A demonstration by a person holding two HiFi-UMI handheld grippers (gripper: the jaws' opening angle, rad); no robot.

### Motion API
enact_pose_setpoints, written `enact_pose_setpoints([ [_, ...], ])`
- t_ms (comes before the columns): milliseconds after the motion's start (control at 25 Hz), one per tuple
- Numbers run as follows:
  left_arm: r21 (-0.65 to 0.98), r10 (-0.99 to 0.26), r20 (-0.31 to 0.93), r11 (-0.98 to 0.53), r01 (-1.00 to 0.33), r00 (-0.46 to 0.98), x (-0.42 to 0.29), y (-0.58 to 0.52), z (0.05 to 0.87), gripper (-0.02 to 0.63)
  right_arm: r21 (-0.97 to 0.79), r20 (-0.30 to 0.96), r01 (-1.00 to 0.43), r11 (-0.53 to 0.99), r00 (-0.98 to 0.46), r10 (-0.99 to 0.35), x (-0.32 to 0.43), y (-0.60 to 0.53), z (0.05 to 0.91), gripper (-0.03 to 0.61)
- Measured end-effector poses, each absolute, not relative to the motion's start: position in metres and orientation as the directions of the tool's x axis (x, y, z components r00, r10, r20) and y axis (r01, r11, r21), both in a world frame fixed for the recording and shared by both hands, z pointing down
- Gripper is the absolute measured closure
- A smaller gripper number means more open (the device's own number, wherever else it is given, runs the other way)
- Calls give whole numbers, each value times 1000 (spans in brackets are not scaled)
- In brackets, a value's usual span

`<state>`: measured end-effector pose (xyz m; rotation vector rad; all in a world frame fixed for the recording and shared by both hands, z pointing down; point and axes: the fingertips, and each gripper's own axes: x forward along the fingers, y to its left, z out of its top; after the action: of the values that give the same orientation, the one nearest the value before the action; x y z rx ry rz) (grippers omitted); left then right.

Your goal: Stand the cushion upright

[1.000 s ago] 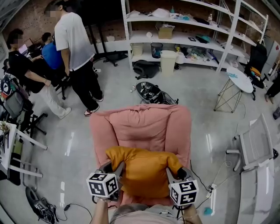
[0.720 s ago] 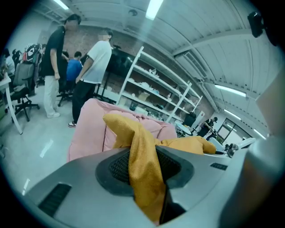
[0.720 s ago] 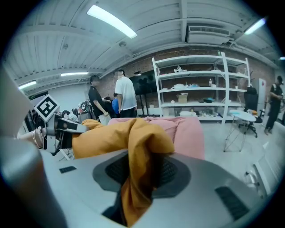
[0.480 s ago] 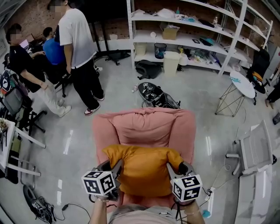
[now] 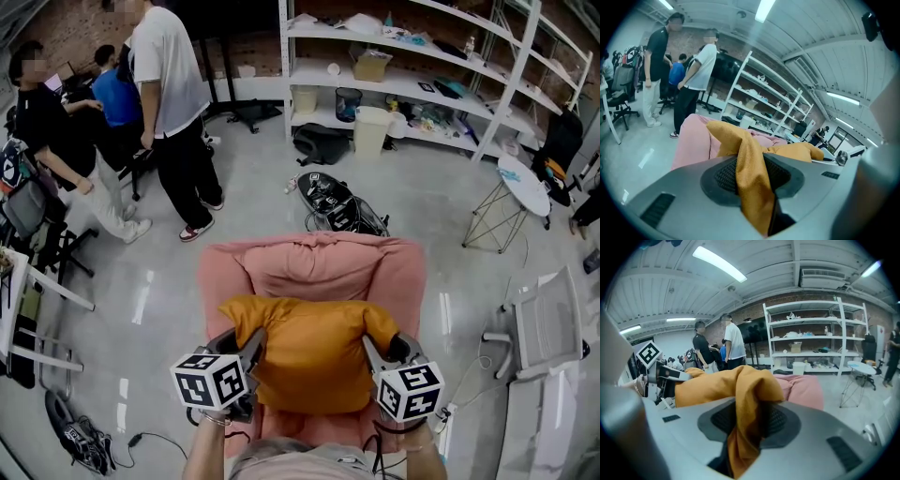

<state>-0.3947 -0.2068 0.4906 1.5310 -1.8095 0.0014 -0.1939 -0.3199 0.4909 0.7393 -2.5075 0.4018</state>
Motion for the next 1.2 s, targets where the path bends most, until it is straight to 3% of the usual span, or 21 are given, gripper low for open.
enact_pose_setpoints([
  [1200, 444, -847, 529, 327, -834, -50, -445, -289, 484, 479, -140, 469, -633, 762, -720, -512, -246, -413, 492, 433],
])
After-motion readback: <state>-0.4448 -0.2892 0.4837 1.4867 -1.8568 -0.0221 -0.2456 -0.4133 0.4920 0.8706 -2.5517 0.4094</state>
